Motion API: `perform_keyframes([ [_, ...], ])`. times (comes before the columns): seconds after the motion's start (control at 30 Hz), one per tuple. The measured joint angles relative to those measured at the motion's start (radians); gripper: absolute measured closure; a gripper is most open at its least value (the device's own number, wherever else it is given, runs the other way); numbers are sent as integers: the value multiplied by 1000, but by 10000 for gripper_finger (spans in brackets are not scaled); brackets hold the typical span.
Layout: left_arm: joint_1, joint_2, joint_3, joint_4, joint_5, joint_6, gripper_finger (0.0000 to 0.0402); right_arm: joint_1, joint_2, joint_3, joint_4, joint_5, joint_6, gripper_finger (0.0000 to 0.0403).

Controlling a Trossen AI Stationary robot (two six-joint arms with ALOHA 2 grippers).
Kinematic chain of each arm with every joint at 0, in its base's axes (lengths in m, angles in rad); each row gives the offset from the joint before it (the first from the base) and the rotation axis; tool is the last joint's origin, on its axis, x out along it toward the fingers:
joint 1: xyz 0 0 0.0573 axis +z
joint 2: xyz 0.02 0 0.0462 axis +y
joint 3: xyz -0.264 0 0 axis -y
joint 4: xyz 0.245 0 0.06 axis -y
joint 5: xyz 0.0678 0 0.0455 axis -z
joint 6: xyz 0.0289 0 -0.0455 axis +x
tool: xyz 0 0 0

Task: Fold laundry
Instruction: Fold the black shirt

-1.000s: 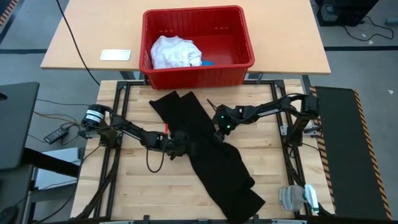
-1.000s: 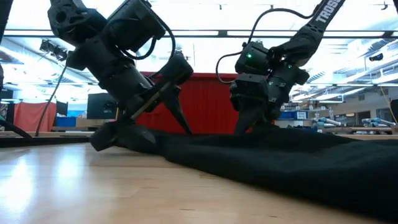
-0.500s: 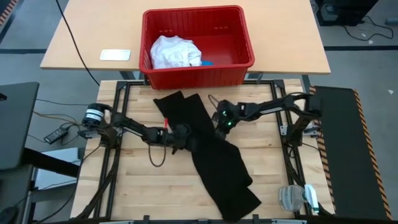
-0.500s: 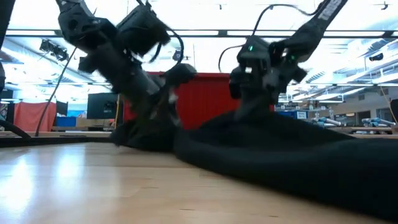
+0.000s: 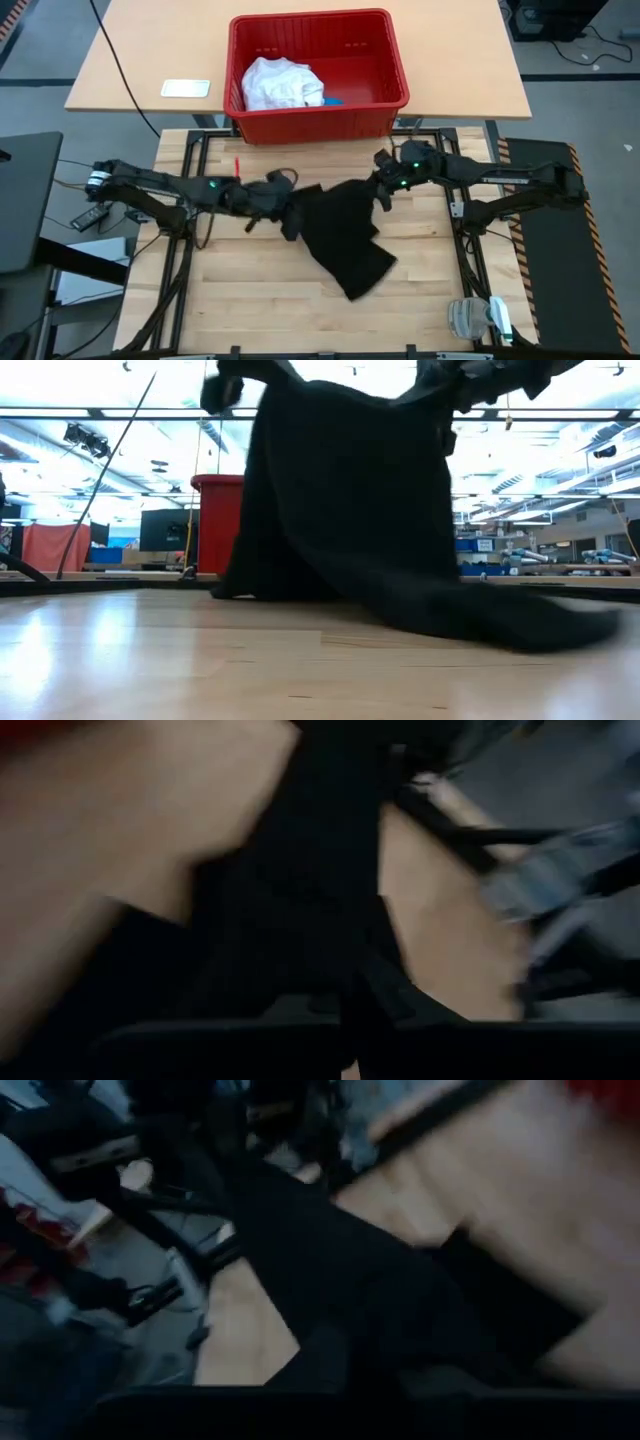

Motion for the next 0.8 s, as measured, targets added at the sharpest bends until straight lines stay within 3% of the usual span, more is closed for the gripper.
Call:
perform_keyframes([
  [0.1, 76, 0, 102, -154, 5, 117, 398, -16, 14, 0, 96, 41, -177, 385],
  [0.2, 170, 0, 179, -199, 45, 228, 398, -66, 59, 45, 137, 59, -249, 385],
  [0.4, 310, -1, 416, -226, 132, 472, 399, -148, 126, 302, 63, 113, -382, 385],
  [0.53, 339, 1, 544, -237, 216, 572, 396, -153, 159, 497, -101, 122, -439, 385],
  [0.7, 277, 1, 534, -358, 250, 458, 392, -77, 172, 568, -374, 122, -364, 385],
  [0.8, 161, 1, 383, -376, 258, 344, 391, 29, 175, 497, -485, 123, -233, 385],
])
